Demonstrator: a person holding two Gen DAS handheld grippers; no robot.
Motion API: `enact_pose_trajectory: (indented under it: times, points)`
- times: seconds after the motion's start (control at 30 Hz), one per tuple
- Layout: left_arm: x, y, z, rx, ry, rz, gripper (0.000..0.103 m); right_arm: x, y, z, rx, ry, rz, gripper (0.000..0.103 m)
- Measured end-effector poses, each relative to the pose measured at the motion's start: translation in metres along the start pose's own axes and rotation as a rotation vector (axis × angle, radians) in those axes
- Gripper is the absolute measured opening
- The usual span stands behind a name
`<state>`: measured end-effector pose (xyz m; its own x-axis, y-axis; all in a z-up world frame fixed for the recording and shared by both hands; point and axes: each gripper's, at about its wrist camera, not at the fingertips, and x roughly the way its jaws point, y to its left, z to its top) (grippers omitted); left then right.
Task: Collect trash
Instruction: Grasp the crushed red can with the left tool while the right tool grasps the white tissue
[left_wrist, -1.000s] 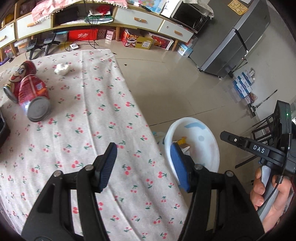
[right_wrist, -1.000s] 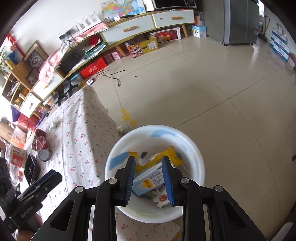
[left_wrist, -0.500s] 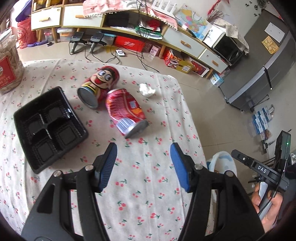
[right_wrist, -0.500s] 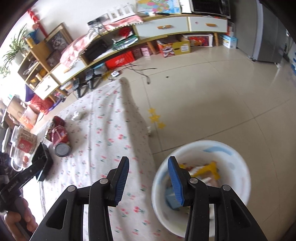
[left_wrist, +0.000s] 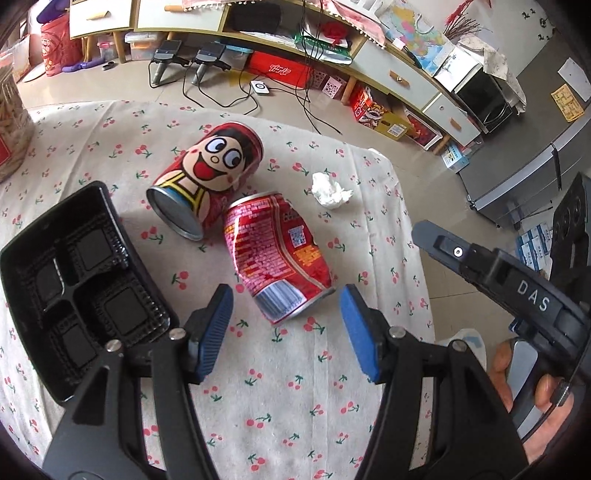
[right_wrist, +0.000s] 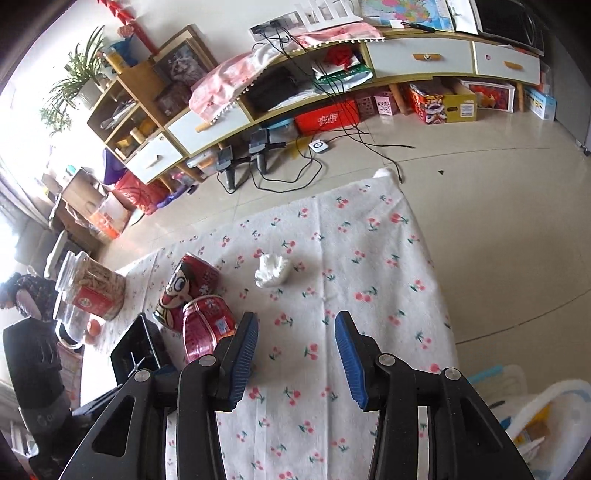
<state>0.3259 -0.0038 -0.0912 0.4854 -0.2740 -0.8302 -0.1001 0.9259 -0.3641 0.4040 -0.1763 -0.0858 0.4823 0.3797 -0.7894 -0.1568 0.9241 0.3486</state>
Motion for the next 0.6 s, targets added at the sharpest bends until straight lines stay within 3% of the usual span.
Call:
enact_pose_trajectory:
  times: [0.33,0.4,0.43,0.6]
  points:
    - [0.020,0.001,0.005,0.003,-0.007,0.043,0.060,0.039,0.003,0.026,-0.058,0.031,-0.024,0.045]
    - [0.018,-0.001,0.004,0.012,-0.032,0.049,0.033,0.047,0.000,0.029,-0.061,0.042,-0.019,0.045]
    - [0.016,-0.001,0.004,0.007,-0.041,0.020,0.027,0.051,-0.001,0.030,-0.061,0.046,-0.013,0.045]
    - [0.017,-0.002,0.003,0.011,-0.039,0.005,0.026,0.064,0.003,0.037,-0.099,0.058,0.002,0.045]
